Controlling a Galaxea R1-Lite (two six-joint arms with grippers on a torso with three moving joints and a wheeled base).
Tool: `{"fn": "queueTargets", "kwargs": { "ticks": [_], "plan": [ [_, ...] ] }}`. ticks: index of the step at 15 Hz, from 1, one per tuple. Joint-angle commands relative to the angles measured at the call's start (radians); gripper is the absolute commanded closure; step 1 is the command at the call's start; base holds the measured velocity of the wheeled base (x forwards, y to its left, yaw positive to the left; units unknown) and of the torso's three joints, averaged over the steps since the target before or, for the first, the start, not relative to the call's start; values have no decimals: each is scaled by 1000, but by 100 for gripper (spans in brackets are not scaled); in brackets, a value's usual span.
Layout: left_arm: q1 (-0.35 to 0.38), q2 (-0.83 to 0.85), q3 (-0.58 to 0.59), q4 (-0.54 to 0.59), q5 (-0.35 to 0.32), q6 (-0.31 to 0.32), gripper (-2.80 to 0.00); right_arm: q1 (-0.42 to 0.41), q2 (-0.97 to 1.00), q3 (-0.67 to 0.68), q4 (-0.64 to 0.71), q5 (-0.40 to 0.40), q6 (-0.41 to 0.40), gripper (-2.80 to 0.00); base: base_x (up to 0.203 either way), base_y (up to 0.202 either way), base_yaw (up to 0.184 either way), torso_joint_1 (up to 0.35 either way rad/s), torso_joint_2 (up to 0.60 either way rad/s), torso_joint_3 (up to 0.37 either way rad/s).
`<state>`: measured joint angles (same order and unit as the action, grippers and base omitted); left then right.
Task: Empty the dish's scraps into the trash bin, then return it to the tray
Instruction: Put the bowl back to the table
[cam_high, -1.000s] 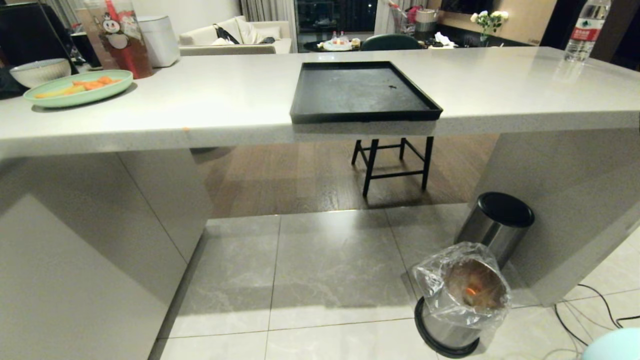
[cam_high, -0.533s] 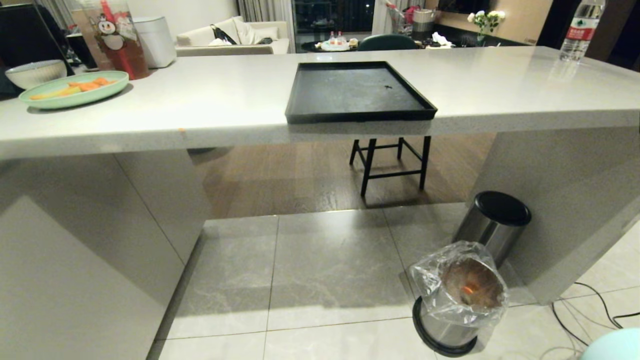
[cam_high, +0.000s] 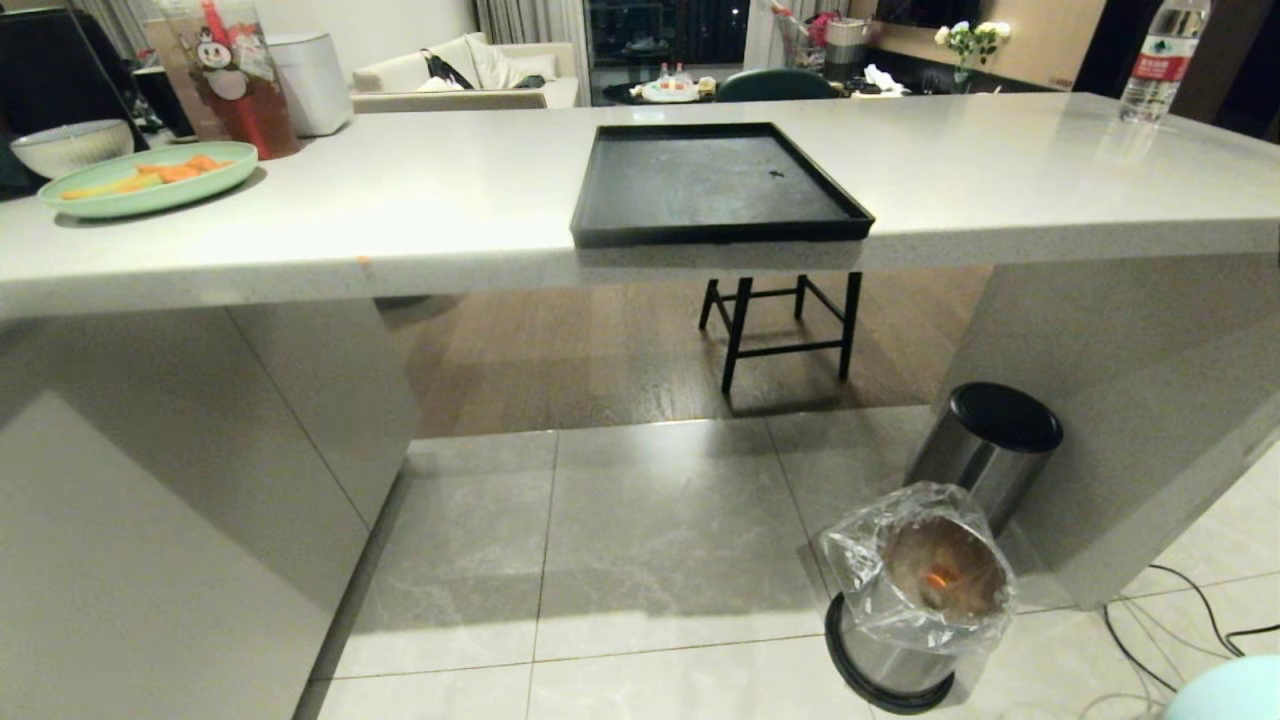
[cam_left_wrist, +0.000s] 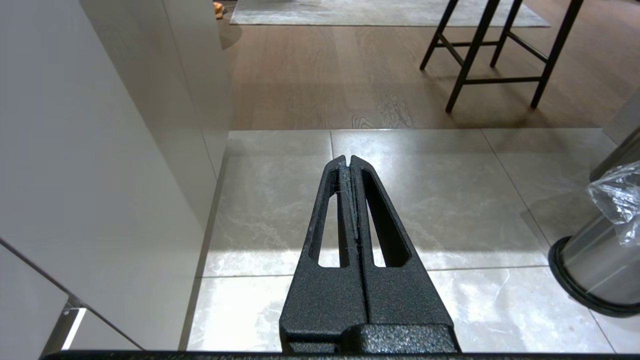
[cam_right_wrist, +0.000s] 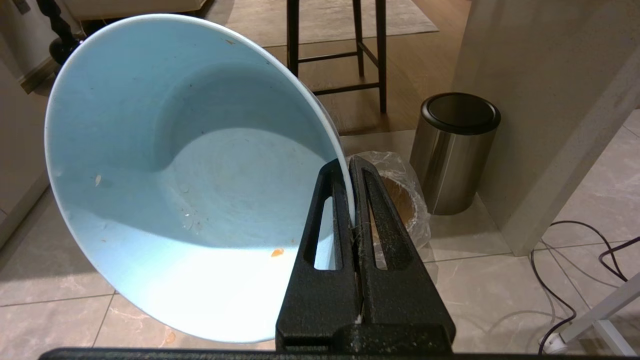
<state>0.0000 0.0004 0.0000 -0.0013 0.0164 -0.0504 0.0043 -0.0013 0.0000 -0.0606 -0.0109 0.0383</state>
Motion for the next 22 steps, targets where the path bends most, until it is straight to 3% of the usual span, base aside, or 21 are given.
{"fn": "queueTargets", "kwargs": {
  "ticks": [1,22],
  "plan": [
    [0,1,0,0,0,0,0,0,1,0,-1,0,0,0,0,0,0,0,0,0],
    [0,0,0,0,0,1,0,0,1,0,-1,0,0,0,0,0,0,0,0,0]
  ]
}}
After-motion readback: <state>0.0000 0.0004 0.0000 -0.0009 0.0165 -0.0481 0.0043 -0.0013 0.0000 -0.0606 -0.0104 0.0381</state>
